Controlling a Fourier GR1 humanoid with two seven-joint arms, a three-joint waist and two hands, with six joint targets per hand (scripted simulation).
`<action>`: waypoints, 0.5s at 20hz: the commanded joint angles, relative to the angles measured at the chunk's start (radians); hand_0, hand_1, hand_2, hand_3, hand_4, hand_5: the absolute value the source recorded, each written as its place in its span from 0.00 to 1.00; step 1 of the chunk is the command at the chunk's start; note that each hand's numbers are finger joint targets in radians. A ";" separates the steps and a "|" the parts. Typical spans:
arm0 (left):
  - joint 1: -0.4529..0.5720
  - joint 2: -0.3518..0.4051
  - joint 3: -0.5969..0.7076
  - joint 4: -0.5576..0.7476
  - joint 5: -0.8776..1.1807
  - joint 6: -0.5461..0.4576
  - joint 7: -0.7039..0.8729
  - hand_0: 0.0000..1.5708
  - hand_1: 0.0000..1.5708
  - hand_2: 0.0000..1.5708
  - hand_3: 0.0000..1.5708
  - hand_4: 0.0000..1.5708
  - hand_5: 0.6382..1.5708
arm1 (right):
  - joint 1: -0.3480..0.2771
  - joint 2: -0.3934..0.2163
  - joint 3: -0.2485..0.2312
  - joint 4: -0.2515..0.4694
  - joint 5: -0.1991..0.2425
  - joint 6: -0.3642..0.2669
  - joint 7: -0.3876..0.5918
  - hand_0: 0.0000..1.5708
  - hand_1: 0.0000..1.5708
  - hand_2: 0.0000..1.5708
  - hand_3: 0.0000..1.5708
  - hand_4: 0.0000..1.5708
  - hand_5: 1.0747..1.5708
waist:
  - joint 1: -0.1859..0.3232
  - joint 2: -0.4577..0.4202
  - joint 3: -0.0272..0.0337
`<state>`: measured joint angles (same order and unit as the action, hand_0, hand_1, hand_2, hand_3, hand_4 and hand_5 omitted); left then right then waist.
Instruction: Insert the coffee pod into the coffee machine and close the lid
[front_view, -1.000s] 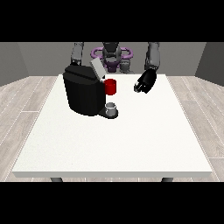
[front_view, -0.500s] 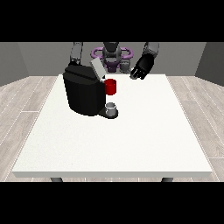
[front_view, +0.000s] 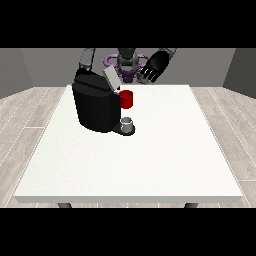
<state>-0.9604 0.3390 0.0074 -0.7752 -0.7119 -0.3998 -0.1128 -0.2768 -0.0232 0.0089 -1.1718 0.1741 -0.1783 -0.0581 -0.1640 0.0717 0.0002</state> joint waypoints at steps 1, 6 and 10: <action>-0.074 0.006 0.063 0.031 0.038 -0.045 0.072 0.79 0.79 0.81 0.81 0.32 1.00 | -0.028 -0.006 0.010 -0.051 -0.007 0.025 0.053 0.00 0.00 0.00 0.00 0.00 1.00 | -0.051 -0.013 -0.0002; -0.172 0.015 0.077 0.036 0.034 -0.057 0.115 0.77 0.77 0.81 0.80 0.30 1.00 | -0.093 -0.006 -0.008 -0.058 0.000 -0.004 0.061 0.00 0.00 0.00 0.00 0.00 1.00 | -0.073 0.042 0.0000; -0.202 0.118 0.095 0.063 -0.002 -0.011 0.057 0.78 0.78 0.81 0.80 0.31 1.00 | -0.122 -0.051 -0.011 -0.120 -0.001 0.031 0.077 0.00 0.00 0.00 0.00 0.00 1.00 | -0.134 0.130 -0.0002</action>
<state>-1.1317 0.3998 0.0875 -0.7312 -0.6954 -0.4303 -0.0357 -0.3726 -0.0458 0.0028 -1.2494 0.1744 -0.1676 -0.0008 -0.2586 0.1521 0.0002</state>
